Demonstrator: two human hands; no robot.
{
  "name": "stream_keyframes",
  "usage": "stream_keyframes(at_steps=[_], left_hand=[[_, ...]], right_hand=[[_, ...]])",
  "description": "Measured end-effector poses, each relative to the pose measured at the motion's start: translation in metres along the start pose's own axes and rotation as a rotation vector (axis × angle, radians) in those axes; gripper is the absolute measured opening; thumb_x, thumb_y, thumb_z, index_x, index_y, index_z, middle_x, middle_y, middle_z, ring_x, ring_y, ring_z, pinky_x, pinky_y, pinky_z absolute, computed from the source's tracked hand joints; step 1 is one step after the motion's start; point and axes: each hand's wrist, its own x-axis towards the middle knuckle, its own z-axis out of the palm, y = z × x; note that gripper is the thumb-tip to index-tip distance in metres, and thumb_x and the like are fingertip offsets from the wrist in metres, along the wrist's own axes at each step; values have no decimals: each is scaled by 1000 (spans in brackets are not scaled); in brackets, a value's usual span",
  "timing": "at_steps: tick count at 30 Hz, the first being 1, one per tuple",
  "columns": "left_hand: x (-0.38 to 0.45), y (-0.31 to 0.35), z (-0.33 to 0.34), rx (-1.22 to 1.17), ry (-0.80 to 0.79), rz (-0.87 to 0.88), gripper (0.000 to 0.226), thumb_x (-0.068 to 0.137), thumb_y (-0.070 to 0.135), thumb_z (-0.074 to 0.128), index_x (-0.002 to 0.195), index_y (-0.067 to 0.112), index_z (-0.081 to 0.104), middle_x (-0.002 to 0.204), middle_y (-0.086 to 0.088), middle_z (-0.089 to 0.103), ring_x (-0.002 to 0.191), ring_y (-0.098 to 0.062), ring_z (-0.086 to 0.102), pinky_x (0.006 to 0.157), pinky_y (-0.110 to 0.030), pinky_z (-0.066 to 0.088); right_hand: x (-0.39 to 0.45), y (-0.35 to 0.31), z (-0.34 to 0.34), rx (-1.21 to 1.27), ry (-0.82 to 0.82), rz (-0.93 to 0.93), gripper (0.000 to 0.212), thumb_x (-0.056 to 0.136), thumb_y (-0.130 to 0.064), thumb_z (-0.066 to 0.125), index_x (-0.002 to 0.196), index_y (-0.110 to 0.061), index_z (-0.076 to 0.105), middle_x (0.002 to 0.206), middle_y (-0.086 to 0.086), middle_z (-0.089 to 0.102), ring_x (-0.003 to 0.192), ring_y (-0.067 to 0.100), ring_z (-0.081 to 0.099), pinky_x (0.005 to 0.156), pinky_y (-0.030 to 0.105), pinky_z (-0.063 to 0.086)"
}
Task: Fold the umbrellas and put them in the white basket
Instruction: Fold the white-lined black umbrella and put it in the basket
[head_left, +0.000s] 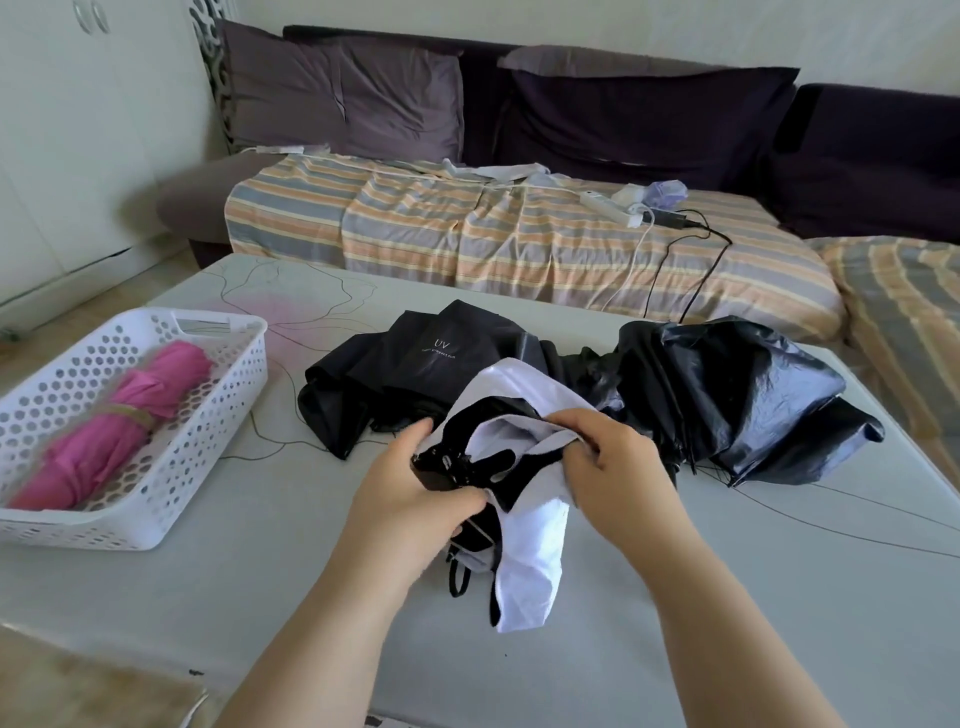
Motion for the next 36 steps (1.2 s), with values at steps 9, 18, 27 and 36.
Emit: stream_keyframes(at_steps=[9, 18, 27, 36], left_hand=[[10, -13, 9, 433, 231, 701, 42, 66, 3, 79, 104, 15, 65, 104, 1, 53, 93, 6, 47, 75, 1, 35], [22, -16, 9, 720, 84, 914, 58, 71, 17, 71, 126, 30, 58, 106, 10, 59, 75, -6, 55, 54, -19, 47], [22, -19, 15, 689, 136, 839, 29, 61, 0, 82, 87, 7, 72, 78, -1, 65, 58, -20, 62, 48, -23, 49], [20, -15, 15, 633, 205, 744, 20, 67, -2, 78, 85, 3, 72, 79, -6, 65, 62, -28, 63, 55, -30, 50]], right_hand=[[9, 15, 0, 362, -8, 260, 44, 91, -1, 42, 94, -34, 70, 86, -8, 73, 91, 17, 67, 84, 35, 53], [4, 20, -9, 493, -112, 370, 44, 94, 2, 37, 101, -28, 69, 85, -2, 72, 79, 14, 65, 62, 22, 46], [5, 26, -12, 624, -101, 422, 51, 91, 9, 32, 98, -25, 70, 92, 8, 68, 78, 23, 56, 69, 32, 43], [-6, 22, -40, -417, 334, -13, 10, 83, -11, 57, 86, -21, 59, 81, -6, 54, 64, 10, 50, 53, 26, 37]])
